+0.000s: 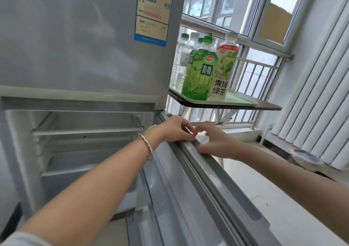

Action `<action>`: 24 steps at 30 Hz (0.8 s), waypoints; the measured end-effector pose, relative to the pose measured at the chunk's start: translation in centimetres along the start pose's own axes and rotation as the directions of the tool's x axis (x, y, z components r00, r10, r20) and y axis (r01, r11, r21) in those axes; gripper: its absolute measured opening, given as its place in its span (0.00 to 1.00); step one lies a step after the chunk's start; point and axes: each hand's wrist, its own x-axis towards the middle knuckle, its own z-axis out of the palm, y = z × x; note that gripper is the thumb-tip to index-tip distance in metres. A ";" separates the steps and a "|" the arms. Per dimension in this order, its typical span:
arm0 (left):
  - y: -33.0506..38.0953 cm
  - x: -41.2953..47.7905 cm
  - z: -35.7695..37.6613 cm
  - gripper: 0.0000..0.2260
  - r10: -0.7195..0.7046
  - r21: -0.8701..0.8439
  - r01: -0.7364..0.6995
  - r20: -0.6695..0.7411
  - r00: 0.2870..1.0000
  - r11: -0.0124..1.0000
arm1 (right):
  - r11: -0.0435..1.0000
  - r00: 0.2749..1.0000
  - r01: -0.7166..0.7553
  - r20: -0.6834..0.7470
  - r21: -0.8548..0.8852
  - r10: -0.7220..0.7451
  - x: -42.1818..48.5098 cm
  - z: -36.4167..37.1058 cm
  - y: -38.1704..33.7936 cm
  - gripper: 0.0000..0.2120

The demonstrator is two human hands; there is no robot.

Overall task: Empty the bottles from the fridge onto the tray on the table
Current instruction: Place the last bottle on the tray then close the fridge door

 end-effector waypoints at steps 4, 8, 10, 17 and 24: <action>-1.4 -2.2 -2.0 0.14 -0.012 0.071 0.016 -0.064 0.998 0.997 | 0.989 0.988 0.139 -0.082 0.052 -0.135 0.9 3.0 -1.7 0.16; -3.0 -5.4 -4.5 0.23 -0.036 0.245 0.072 -0.148 0.988 0.967 | 0.976 0.974 0.206 -0.110 0.068 -0.198 2.9 6.1 -4.7 0.23; -3.9 -6.8 -6.0 0.25 -0.059 0.304 0.123 -0.211 0.976 0.945 | 0.971 0.966 0.233 -0.128 0.050 -0.225 4.3 8.0 -6.6 0.29; -4.9 -13.2 -12.7 0.26 -0.209 0.547 0.344 -0.296 0.932 0.763 | 0.990 0.943 0.141 -0.301 -0.028 -0.143 8.3 15.0 -12.2 0.29; -9.5 -18.8 -12.0 0.25 -0.154 0.720 0.455 -0.445 0.882 0.524 | 0.932 0.875 0.235 -0.358 -0.277 -0.327 11.5 19.0 -12.1 0.34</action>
